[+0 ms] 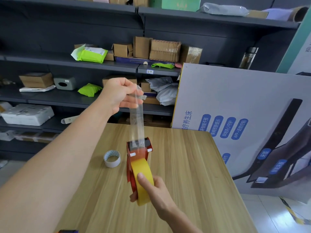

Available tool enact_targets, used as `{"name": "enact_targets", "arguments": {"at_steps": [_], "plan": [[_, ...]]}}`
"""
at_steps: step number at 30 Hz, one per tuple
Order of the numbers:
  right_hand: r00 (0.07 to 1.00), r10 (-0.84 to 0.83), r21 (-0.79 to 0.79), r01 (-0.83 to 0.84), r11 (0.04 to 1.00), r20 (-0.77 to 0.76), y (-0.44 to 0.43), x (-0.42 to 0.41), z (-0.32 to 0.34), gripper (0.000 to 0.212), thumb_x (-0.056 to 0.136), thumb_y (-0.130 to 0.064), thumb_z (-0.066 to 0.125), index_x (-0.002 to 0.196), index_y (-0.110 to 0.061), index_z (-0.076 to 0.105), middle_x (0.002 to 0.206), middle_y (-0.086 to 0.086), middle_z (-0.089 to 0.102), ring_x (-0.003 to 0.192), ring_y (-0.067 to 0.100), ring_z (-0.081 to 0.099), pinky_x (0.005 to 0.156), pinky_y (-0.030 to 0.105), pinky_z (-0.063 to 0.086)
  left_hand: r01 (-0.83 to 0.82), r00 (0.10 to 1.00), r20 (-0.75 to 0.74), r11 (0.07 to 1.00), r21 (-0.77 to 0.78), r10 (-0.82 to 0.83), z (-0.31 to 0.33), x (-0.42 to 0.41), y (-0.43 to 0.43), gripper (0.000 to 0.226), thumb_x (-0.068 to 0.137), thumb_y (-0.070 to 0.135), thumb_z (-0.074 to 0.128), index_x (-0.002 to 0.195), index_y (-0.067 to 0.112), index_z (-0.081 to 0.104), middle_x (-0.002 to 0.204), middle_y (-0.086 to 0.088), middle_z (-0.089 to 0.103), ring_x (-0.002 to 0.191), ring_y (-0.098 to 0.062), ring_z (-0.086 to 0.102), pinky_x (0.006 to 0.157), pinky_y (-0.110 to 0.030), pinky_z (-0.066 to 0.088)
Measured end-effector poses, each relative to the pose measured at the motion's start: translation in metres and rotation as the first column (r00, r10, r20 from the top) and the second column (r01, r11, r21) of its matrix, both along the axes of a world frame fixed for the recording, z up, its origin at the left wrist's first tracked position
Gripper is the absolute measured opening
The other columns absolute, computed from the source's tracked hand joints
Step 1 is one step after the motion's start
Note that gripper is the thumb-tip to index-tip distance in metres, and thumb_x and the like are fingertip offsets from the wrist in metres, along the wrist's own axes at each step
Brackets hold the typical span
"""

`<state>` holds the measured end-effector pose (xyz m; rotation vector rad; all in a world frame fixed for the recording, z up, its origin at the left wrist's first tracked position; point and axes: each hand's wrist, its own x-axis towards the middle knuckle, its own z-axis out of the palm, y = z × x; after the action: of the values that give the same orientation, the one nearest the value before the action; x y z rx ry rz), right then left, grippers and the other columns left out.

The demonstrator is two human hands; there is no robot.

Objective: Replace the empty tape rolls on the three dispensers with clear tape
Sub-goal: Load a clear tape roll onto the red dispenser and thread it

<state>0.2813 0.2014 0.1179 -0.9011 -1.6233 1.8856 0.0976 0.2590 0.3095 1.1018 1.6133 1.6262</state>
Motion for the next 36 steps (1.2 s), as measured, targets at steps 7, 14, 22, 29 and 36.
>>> {"name": "enact_targets", "arguments": {"at_steps": [7,14,22,29,36], "plan": [[0.999,-0.017,-0.007,0.017,1.0,-0.044,-0.003,-0.001,0.001,0.047,0.07,-0.039,0.065,0.087,0.004,0.061,0.072,0.018,0.064,0.066,0.024,0.067,0.064,0.03,0.05,0.0,0.994,0.114,1.0,-0.009,0.001,-0.007,-0.01,0.003,0.012,0.097,0.011,0.052,0.089,0.008,0.06,0.092,-0.011,0.073,0.068,-0.023,0.073,0.054,-0.027,0.059],[0.988,-0.043,0.009,0.045,0.999,-0.147,-0.009,0.005,0.006,0.057,0.063,-0.038,0.066,0.086,0.015,0.062,0.069,0.021,0.056,0.052,0.023,0.06,0.058,0.032,0.048,-0.056,0.963,0.261,0.996,-0.063,0.071,-0.038,-0.029,0.009,0.012,0.096,0.015,0.053,0.102,0.007,0.06,0.101,-0.014,0.071,0.079,-0.024,0.072,0.055,-0.026,0.058],[0.961,-0.091,0.003,0.095,0.995,-0.261,-0.008,0.013,0.022,0.035,0.059,-0.036,0.064,0.062,-0.001,0.067,0.054,0.017,0.059,0.047,0.024,0.055,0.054,0.03,0.048,-0.078,0.909,0.362,0.939,-0.336,0.205,-0.098,-0.038,0.007,0.018,0.093,0.006,0.056,0.109,0.013,0.055,0.098,-0.009,0.064,0.073,-0.021,0.063,0.055,-0.032,0.055],[0.942,-0.181,-0.045,0.175,0.984,-0.282,0.001,0.017,0.029,0.046,0.06,-0.043,0.059,0.053,0.002,0.06,0.048,0.017,0.058,0.062,0.033,0.052,0.061,0.032,0.047,-0.057,0.822,0.508,0.924,-0.377,0.258,-0.144,-0.009,-0.002,0.032,0.081,-0.015,0.041,0.076,0.015,0.049,0.071,-0.005,0.047,0.062,-0.018,0.047,0.057,-0.029,0.038],[0.931,-0.266,-0.173,0.227,0.958,-0.251,0.008,0.018,0.039,0.052,0.061,-0.047,0.057,0.057,0.004,0.062,0.049,0.016,0.058,0.054,0.026,0.056,0.059,0.028,0.05,0.106,0.842,0.519,0.9,-0.423,0.145,-0.168,0.019,-0.015,0.028,0.077,-0.011,0.041,0.067,0.014,0.048,0.07,-0.005,0.051,0.064,-0.018,0.047,0.055,-0.026,0.037]]}}
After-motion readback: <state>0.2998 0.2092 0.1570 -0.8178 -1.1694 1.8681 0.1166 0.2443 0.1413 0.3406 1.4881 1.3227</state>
